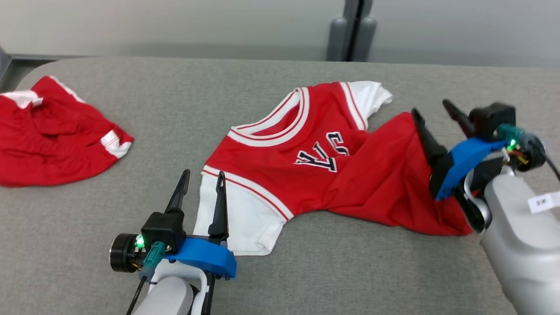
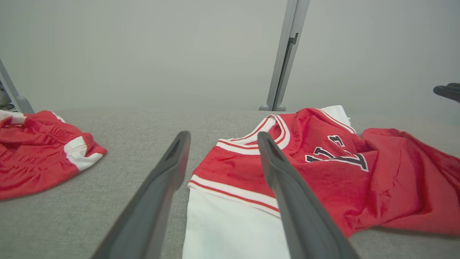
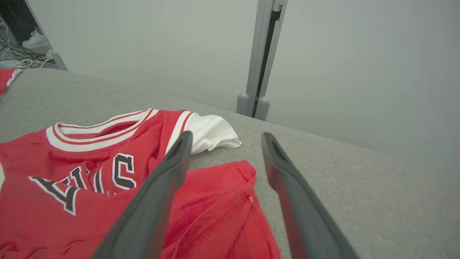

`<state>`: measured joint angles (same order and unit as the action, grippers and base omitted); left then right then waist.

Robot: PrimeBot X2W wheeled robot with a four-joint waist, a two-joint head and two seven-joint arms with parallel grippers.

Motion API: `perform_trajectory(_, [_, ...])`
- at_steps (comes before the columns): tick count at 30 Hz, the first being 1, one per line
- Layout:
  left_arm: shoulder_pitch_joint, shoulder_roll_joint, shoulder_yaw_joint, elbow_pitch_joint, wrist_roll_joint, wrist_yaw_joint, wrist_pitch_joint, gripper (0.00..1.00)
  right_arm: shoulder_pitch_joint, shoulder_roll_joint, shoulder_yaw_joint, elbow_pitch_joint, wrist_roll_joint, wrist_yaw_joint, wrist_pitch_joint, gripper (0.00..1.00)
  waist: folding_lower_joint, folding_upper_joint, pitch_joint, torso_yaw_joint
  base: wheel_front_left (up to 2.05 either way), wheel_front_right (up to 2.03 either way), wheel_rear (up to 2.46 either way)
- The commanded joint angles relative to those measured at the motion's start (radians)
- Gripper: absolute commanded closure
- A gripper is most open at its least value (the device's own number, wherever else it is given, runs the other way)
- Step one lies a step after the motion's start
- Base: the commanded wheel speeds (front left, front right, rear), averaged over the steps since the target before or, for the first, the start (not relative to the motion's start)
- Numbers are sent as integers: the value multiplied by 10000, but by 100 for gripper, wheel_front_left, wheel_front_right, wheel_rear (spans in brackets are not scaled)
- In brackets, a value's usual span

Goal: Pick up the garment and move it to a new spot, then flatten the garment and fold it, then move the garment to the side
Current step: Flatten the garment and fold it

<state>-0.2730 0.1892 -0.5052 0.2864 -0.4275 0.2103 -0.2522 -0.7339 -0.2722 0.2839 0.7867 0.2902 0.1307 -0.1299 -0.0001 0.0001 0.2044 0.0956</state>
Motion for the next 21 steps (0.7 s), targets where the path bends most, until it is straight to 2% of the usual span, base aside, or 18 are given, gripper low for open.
perform_trajectory(1, [105, 74, -18, -86, -42, 60, 22, 0, 531, -193, 270, -438, 331, 1, 295, 0, 1, -1, -259, -375, 0, 0, 0])
perform_trajectory(5, [219, 147, -21, -179, -70, 121, 93, 0, 1405, -483, 776, -1348, 691, 1, 1002, 0, 1, -1, -283, -637, 0, 0, 0])
perform_trajectory(10, [133, 175, -73, -310, -83, 138, 161, 0, 2103, -726, 707, -2018, 1055, 1, 1745, 0, 1, -1, -168, -647, 0, 0, 0])
perform_trajectory(14, [-9, 203, -54, -373, -76, 133, 158, 0, 2155, -728, 412, -2107, 1138, 1, 1997, 0, 1, -1, -41, -501, 0, 0, 0])
perform_trajectory(21, [-256, 152, -53, -483, -43, 175, 110, 0, 1319, -617, -323, -1698, 680, 1, 2401, 0, 1, -1, 342, 105, 0, 0, 0])
